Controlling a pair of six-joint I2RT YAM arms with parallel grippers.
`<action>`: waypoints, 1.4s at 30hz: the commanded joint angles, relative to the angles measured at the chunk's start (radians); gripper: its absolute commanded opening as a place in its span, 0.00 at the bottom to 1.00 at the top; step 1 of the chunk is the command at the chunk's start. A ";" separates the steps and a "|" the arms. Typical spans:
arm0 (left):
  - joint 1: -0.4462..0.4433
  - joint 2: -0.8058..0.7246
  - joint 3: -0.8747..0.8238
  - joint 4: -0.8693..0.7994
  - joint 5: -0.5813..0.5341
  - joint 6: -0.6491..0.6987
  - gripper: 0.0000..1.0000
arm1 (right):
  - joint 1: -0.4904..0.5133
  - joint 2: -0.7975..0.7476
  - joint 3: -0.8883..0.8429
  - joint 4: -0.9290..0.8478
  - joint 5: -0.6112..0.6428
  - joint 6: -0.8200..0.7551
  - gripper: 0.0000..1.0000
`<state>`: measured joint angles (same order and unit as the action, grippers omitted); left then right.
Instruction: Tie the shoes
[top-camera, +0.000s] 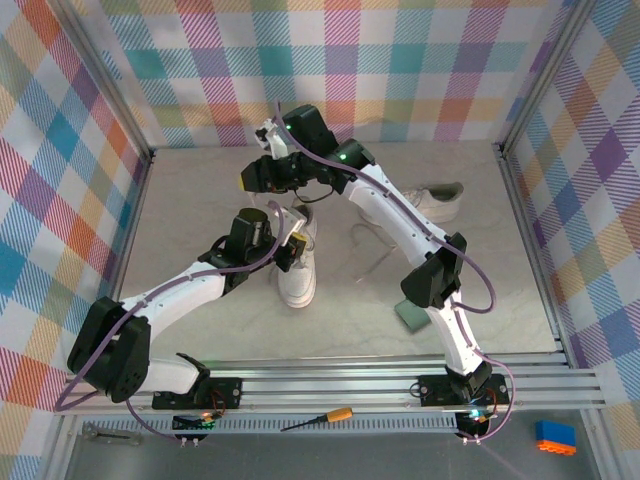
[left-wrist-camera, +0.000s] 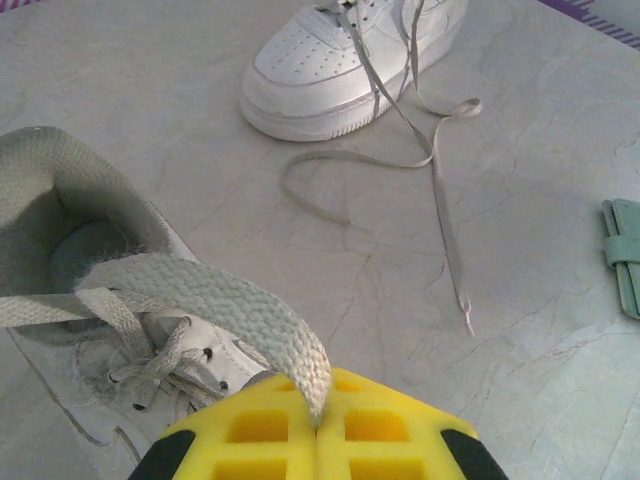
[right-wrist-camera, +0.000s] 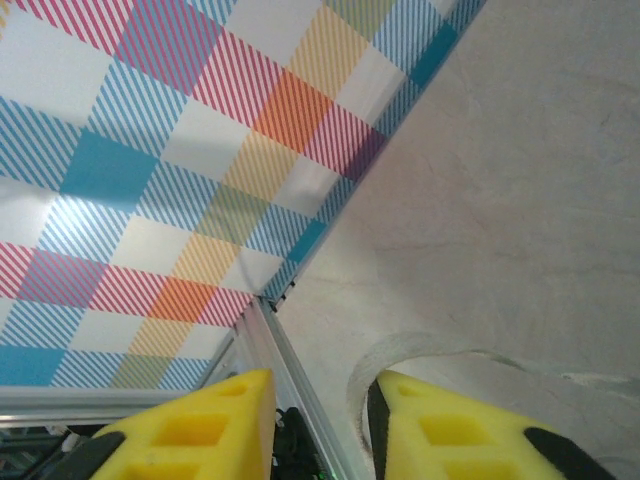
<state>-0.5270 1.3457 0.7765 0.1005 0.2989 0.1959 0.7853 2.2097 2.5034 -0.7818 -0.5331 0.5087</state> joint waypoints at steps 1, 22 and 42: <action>-0.007 0.006 0.029 -0.013 0.022 0.018 0.00 | 0.008 -0.015 0.032 -0.029 0.008 -0.014 0.33; 0.022 -0.077 -0.055 0.138 -0.018 -0.277 0.00 | -0.036 -0.347 -0.357 0.109 0.469 -0.122 0.60; 0.047 -0.037 0.116 -0.115 -0.036 -0.527 0.00 | -0.114 -0.728 -1.345 0.572 0.494 -0.169 0.61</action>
<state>-0.4881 1.2934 0.8585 0.0238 0.2237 -0.3286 0.6750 1.4914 1.1870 -0.3058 0.0360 0.3500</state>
